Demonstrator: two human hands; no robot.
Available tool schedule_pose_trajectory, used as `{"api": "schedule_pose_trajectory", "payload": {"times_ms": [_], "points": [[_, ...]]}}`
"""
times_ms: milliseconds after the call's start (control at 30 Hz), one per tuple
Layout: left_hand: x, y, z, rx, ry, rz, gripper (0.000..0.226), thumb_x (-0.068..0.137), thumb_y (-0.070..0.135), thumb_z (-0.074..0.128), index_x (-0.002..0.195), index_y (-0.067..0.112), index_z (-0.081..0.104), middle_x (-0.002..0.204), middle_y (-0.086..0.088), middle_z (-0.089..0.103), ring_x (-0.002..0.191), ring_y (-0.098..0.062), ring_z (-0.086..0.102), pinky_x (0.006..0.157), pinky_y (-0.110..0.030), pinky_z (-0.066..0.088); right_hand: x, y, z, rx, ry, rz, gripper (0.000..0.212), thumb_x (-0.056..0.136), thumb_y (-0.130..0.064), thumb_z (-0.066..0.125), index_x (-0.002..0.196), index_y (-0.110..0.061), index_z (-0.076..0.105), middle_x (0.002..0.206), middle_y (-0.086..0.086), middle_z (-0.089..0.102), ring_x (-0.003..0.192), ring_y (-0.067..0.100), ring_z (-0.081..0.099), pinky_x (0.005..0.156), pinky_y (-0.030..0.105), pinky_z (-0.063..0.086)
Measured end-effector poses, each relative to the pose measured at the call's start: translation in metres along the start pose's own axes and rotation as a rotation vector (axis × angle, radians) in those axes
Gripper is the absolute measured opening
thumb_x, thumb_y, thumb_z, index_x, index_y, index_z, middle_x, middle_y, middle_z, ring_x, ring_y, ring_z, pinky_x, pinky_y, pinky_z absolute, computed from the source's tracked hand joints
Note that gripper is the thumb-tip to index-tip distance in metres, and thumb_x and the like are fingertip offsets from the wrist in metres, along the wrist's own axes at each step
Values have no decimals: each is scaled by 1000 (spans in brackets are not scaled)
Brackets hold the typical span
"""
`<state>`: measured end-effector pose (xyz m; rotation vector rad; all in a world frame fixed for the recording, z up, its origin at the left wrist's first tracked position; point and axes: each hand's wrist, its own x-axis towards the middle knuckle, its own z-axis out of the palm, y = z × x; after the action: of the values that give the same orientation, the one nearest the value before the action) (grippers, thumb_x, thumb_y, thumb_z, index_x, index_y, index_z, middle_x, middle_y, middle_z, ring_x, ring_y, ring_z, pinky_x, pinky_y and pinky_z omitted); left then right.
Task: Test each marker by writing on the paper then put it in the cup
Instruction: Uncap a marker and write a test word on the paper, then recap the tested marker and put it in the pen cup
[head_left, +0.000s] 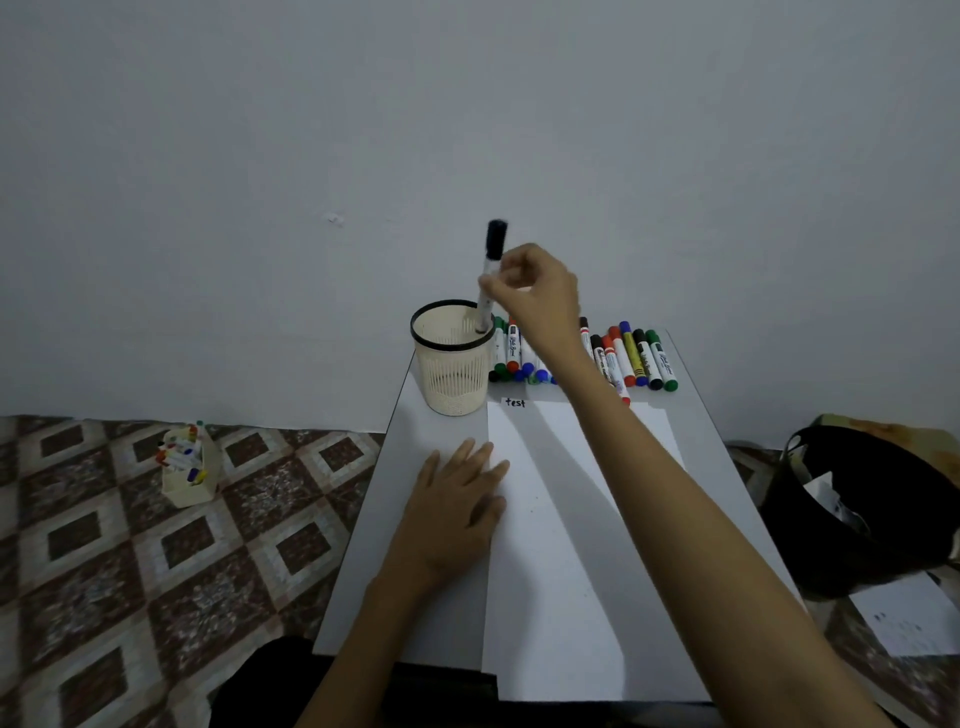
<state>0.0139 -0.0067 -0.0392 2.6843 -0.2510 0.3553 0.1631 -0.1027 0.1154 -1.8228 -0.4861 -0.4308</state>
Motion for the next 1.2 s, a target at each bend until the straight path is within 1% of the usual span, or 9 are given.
{"api": "schedule_pose_trajectory", "payload": {"times_ms": [100,233,433,567,767,933,1033,1100,1200], "points": [[0,-2,1,-56,47,9,65,82,55,22,137,27,43,150,7,30,136,2,5,117,-40,0,-1,13,16,-152,-121,46,21,81,-33,72,90,-15,67,97,-2,66,93,14,60,82,37,51],[0,-6,4,-155,118,8,61,79,55,35,128,23,54,143,6,41,134,2,15,116,-37,4,-2,19,25,-260,-195,86,24,79,-28,74,90,-8,68,116,12,58,108,24,54,82,34,45],[0,-7,4,-236,173,9,55,75,54,48,116,20,62,136,5,50,131,0,27,115,-39,10,-3,25,27,-200,-195,142,20,79,-15,73,94,-1,71,109,16,64,102,27,59,77,29,44],[-1,-6,2,-241,164,7,55,75,54,47,115,19,62,136,4,50,131,-2,30,116,-42,11,-4,26,23,-146,-168,134,17,81,-11,69,95,-1,71,109,13,65,94,17,57,77,25,42],[-2,-4,0,-268,169,0,55,73,54,48,112,19,62,135,4,51,130,-4,34,116,-41,11,-7,46,-1,-63,-27,143,19,85,-20,65,102,-11,66,107,7,65,95,18,60,84,34,51],[-1,-4,1,-285,189,0,55,70,54,50,110,19,64,133,2,53,127,-2,36,115,-40,11,-22,100,-55,-305,159,347,21,85,-11,60,105,-10,68,108,6,68,96,21,62,71,29,44],[-1,-3,0,-290,188,3,56,70,54,50,110,18,64,133,1,53,127,-4,37,115,-41,11,-35,128,-87,-557,281,452,34,85,-5,57,118,-10,64,122,13,58,111,31,52,80,38,46],[-1,-4,-1,-283,186,7,56,70,54,50,110,18,64,133,1,53,127,-5,38,115,-41,11,-43,141,-103,-698,247,489,39,88,-6,56,126,-8,57,128,17,51,116,34,45,90,43,42],[-1,-5,0,-285,189,12,54,71,54,52,109,19,64,132,1,54,126,-5,39,115,-43,12,-49,153,-112,-753,187,489,35,94,-10,53,128,-4,55,125,19,54,115,33,45,90,42,41]]}}
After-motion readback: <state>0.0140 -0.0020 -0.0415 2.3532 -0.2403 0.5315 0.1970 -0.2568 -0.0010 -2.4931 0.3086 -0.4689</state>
